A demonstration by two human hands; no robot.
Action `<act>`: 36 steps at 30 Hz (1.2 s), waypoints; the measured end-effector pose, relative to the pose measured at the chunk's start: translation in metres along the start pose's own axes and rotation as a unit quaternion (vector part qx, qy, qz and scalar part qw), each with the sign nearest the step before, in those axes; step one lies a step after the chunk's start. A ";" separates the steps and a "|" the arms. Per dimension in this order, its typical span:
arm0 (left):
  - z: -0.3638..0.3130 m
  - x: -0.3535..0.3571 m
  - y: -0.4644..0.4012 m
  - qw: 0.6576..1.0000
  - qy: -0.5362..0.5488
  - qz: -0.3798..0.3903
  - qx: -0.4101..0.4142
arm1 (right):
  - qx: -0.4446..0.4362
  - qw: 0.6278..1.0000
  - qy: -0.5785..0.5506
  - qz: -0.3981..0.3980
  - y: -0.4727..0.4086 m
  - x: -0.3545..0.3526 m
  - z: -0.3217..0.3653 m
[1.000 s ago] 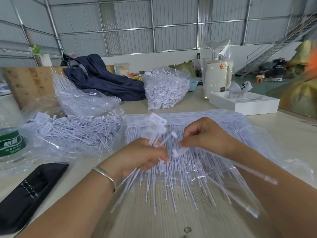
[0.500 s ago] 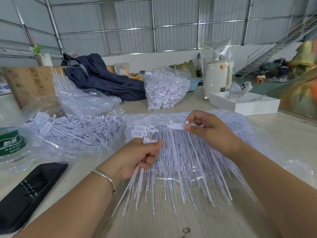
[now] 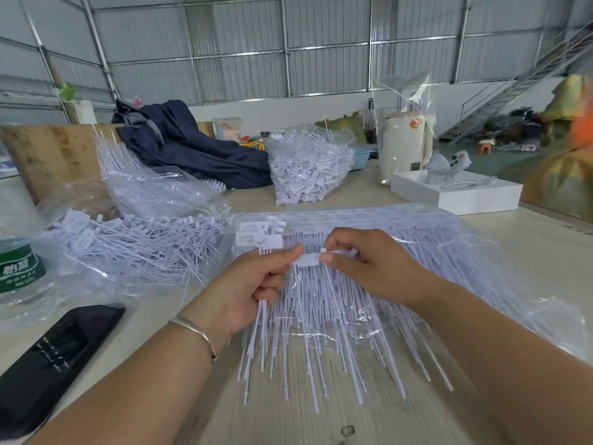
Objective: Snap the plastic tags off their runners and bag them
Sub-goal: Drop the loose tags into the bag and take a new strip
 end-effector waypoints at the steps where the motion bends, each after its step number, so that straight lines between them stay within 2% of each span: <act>1: 0.001 0.001 0.000 1.000 -0.007 0.003 0.003 | -0.003 1.000 -0.002 -0.003 0.000 0.000 0.001; 5: 0.008 0.000 -0.001 0.999 -0.036 -0.024 -0.015 | -0.011 1.000 -0.017 0.002 -0.001 0.000 0.005; 10: 0.009 -0.002 -0.002 0.999 -0.030 -0.020 -0.029 | -0.001 1.000 -0.027 0.008 0.000 0.000 0.001; 15: 0.003 0.001 0.002 0.999 0.033 0.002 -0.025 | 0.095 0.990 -0.103 0.035 0.000 -0.004 -0.015; 19: -0.001 0.012 0.004 0.991 0.115 0.063 -0.010 | 0.095 0.963 -0.245 0.055 0.002 -0.008 -0.009; 23: 0.002 0.031 0.012 0.969 0.167 0.181 -0.023 | 0.071 0.923 -0.372 0.071 -0.004 0.001 0.009; 25: 0.002 0.038 0.016 0.959 0.160 0.235 -0.016 | 0.061 0.900 -0.420 0.093 -0.006 0.012 0.020; 27: 0.002 0.040 0.016 0.956 0.147 0.254 -0.021 | 0.061 0.902 -0.418 0.094 -0.006 0.016 0.022; 30: 0.008 0.037 0.011 0.953 0.177 0.243 -0.043 | 0.082 0.924 -0.365 0.082 -0.004 0.018 0.016; 32: 0.006 0.035 0.008 0.955 0.202 0.216 -0.024 | 0.096 0.933 -0.342 0.063 -0.003 0.016 0.014; 36: -0.002 0.018 -0.001 0.977 0.196 0.082 0.028 | 0.126 0.933 -0.329 -0.071 -0.003 0.004 0.005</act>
Point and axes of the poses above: each hand's wrist, its own y-axis away from the middle knuckle, its own x-axis out of the palm, z = x × y, the point moved 5 cm from there along -y, towards the middle knuckle, and after that the axes turned 1 degree about -x, right-handed, at the moved point
